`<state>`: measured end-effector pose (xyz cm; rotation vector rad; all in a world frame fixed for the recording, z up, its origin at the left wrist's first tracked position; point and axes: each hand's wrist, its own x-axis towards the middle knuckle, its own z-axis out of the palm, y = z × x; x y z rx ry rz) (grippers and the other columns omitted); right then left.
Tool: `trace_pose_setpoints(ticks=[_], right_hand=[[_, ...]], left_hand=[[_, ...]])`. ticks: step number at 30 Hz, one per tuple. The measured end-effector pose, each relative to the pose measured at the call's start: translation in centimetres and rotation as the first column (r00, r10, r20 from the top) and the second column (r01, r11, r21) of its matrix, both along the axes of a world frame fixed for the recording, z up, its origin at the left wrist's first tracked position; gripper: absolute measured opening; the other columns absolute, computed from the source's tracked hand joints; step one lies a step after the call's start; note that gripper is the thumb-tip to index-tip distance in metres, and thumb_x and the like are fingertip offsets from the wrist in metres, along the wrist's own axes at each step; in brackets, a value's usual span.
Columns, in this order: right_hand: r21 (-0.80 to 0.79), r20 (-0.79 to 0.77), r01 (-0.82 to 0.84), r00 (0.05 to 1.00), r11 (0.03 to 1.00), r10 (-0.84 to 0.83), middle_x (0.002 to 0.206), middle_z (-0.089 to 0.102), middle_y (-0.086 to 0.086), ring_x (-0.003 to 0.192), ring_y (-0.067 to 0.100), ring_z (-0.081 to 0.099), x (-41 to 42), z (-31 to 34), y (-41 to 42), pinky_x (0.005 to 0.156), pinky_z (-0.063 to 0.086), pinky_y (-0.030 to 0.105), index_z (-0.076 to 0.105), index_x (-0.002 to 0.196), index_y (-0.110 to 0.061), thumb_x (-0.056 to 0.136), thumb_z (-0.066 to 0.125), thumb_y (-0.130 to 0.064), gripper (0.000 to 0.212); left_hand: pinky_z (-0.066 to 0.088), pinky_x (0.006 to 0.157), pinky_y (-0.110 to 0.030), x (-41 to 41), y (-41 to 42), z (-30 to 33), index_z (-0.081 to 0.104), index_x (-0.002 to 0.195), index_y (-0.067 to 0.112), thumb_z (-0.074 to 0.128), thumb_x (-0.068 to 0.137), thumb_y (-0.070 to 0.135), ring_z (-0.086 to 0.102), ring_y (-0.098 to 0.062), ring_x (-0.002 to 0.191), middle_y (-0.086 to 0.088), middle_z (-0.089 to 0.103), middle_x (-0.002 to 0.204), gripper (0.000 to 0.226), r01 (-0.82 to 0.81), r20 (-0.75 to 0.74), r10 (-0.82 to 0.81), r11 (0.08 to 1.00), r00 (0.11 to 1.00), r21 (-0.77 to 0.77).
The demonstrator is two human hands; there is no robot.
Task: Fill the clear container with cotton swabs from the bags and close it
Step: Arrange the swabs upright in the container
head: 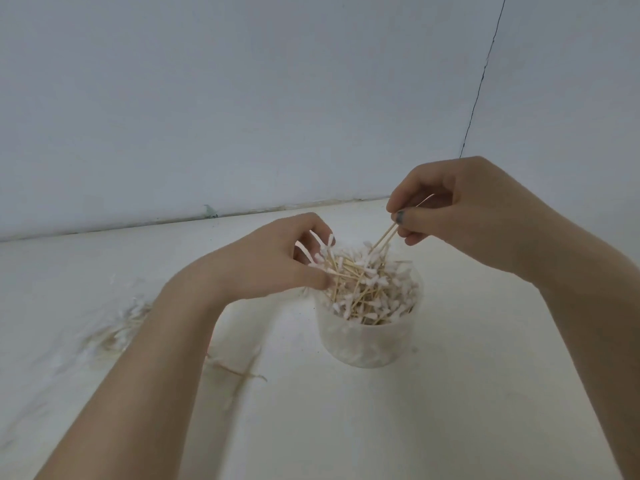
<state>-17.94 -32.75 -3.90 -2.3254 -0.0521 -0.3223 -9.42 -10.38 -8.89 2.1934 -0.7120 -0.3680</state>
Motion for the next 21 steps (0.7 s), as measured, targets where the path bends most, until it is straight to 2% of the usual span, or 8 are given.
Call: trace_pose_setpoints(ticks=[3,5,7,10,12,15,18,21], right_hand=[[-0.035,0.048,0.024,0.999,0.999,-0.022,0.076,0.074,-0.010,0.067,0.001,0.072,-0.3,0.1,0.2,0.064,0.050,0.021,0.071,0.082,-0.025,0.089,0.066,-0.010,0.017],[-0.026,0.112,0.052,0.993,0.998,-0.048,0.075,0.074,-0.011,0.066,0.000,0.072,-0.5,0.6,0.2,0.064,0.051,0.012,0.071,0.081,-0.025,0.088,0.066,-0.010,0.017],[-0.017,0.158,0.064,0.986,0.998,-0.061,0.074,0.074,-0.012,0.066,0.000,0.072,-0.8,1.1,0.1,0.059,0.046,0.005,0.071,0.081,-0.025,0.087,0.066,-0.010,0.017],[-0.044,0.213,0.069,0.975,0.997,-0.058,0.072,0.074,-0.012,0.065,-0.001,0.071,-1.6,1.9,0.2,0.059,0.048,0.010,0.071,0.080,-0.027,0.087,0.067,-0.012,0.017],[-0.072,0.223,0.067,0.974,0.995,-0.050,0.072,0.074,-0.014,0.065,-0.002,0.071,-2.0,2.5,0.4,0.062,0.048,0.015,0.071,0.080,-0.028,0.087,0.068,-0.013,0.017],[-0.102,0.186,0.029,0.983,0.994,-0.010,0.070,0.074,-0.015,0.064,-0.004,0.070,-2.4,2.7,0.8,0.055,0.043,0.004,0.071,0.079,-0.027,0.086,0.069,-0.012,0.017],[-0.148,0.156,0.006,0.988,0.989,0.018,0.070,0.073,-0.014,0.064,-0.004,0.070,-2.4,2.4,1.3,0.053,0.041,0.003,0.070,0.078,-0.027,0.086,0.069,-0.011,0.018],[-0.103,0.212,0.019,0.977,0.995,0.003,0.071,0.074,-0.013,0.066,-0.002,0.071,-2.6,2.6,1.4,0.063,0.050,0.014,0.071,0.079,-0.028,0.087,0.068,-0.012,0.018]], left_hand=[[0.054,0.075,-0.038,0.1,-0.1,0.1,0.066,0.100,0.032,0.083,0.081,0.021,0.062,-0.009,0.072,0.005,0.065,0.100,0.028,-0.008,0.065,0.009,1.000,0.998,-0.009],[0.054,0.074,-0.040,0.0,-0.1,0.4,0.067,0.095,0.030,0.079,0.082,0.019,0.062,-0.011,0.072,0.003,0.066,0.096,0.021,-0.006,0.095,0.009,1.000,0.995,-0.030],[0.049,0.067,-0.033,-0.2,-0.1,0.9,0.068,0.091,0.028,0.077,0.084,0.017,0.062,-0.012,0.071,0.004,0.067,0.093,0.015,-0.002,0.129,0.009,0.999,0.992,-0.050],[0.046,0.062,-0.024,-0.8,-0.3,1.6,0.070,0.090,0.022,0.074,0.088,0.011,0.062,-0.012,0.069,0.001,0.070,0.090,0.012,0.022,0.168,-0.006,0.996,0.986,-0.090],[0.051,0.065,-0.031,-1.0,-0.4,1.9,0.070,0.090,0.019,0.071,0.091,0.009,0.065,-0.012,0.069,-0.001,0.071,0.087,0.010,0.043,0.183,-0.022,0.993,0.983,-0.112],[0.058,0.077,-0.040,-1.2,-0.6,1.9,0.070,0.091,0.017,0.071,0.092,0.011,0.066,-0.013,0.068,-0.001,0.071,0.086,0.007,0.045,0.193,-0.015,0.988,0.981,-0.150],[0.056,0.074,-0.030,-1.3,-0.6,2.0,0.070,0.091,0.019,0.071,0.094,0.016,0.070,-0.015,0.070,0.002,0.070,0.085,0.005,0.035,0.222,0.006,0.982,0.975,-0.183],[0.051,0.069,-0.019,-1.3,-0.6,2.1,0.070,0.088,0.021,0.071,0.093,0.015,0.068,-0.013,0.068,0.003,0.070,0.083,0.008,0.019,0.251,0.035,0.978,0.967,-0.208]])
